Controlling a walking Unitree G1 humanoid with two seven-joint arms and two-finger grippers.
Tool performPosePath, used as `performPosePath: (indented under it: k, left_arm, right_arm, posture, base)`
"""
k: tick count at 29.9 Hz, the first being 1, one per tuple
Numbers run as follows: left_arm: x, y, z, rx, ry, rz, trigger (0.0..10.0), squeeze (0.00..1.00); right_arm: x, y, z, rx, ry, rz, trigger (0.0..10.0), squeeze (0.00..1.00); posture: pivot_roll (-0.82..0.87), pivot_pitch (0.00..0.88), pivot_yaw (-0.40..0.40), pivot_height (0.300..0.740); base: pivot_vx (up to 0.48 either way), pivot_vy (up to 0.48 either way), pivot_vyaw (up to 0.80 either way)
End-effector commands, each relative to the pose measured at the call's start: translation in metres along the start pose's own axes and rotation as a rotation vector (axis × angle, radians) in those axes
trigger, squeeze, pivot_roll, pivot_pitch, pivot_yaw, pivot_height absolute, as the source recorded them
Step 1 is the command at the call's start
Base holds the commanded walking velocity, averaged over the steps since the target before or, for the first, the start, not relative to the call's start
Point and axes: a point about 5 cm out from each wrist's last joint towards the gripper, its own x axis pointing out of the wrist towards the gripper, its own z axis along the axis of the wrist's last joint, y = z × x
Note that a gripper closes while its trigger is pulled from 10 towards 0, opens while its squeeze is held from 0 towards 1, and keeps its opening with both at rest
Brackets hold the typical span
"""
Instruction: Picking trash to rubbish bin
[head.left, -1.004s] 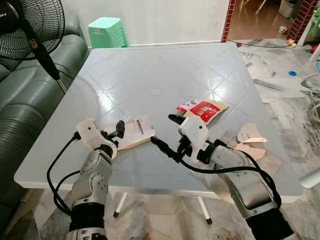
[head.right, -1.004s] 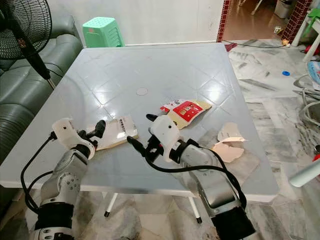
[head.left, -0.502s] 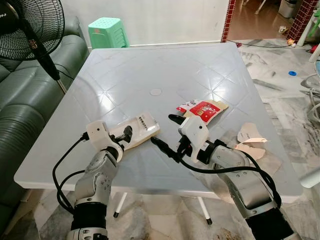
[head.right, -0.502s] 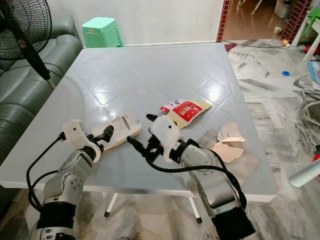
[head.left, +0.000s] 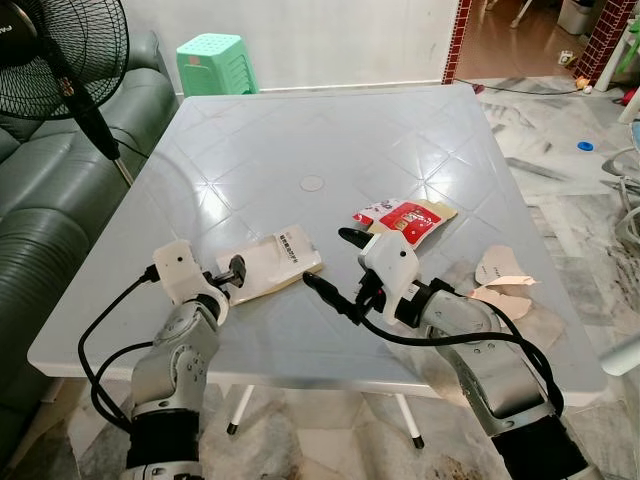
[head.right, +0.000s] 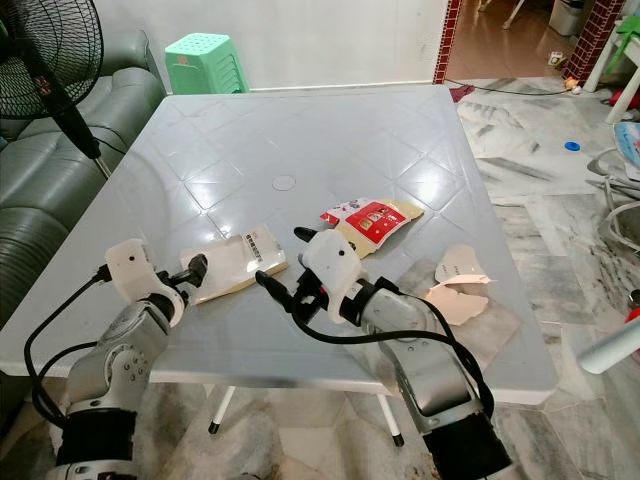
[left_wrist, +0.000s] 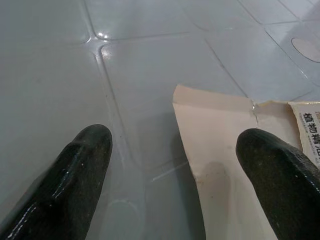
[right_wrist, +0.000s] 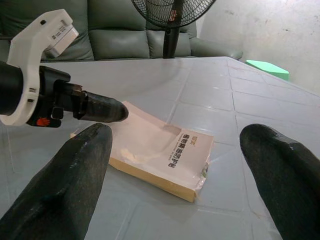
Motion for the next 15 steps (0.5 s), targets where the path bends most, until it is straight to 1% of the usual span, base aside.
performPosePath:
  k: [1, 4, 6, 9, 15]
  left_arm:
    - [0.0, -0.004, -0.004, -0.031, 0.023, -0.022, 10.0, 0.0]
    - [0.003, -0.014, -0.007, -0.084, 0.036, -0.071, 10.0, 0.0]
    - [0.004, -0.018, -0.008, -0.099, 0.038, -0.089, 10.0, 0.0]
    - [0.007, -0.027, -0.007, -0.092, 0.04, -0.11, 10.0, 0.0]
    - [0.009, -0.03, -0.012, -0.083, 0.064, -0.119, 10.0, 0.0]
  right_arm:
    - [0.002, -0.002, 0.002, -0.013, -0.007, -0.006, 10.0, 0.13]
    - [0.002, -0.002, 0.003, -0.013, -0.01, -0.007, 10.0, 0.13]
    - [0.002, -0.003, 0.004, -0.014, -0.01, -0.009, 10.0, 0.13]
    - [0.001, -0.004, 0.003, -0.016, -0.009, -0.012, 10.0, 0.13]
    - [0.001, -0.003, 0.003, -0.016, -0.008, -0.016, 10.0, 0.12]
  posture:
    - [-0.03, 0.045, 0.059, 0.74]
    - [-0.03, 0.043, 0.059, 0.74]
    - [-0.03, 0.043, 0.059, 0.74]
    - [-0.03, 0.043, 0.059, 0.74]
    - [-0.04, 0.048, 0.063, 0.74]
  base:
    - [0.0, 0.0, 0.0]
    - [0.0, 0.0, 0.0]
    - [0.0, 0.0, 0.0]
    - [0.0, 0.0, 0.0]
    - [0.0, 0.0, 0.0]
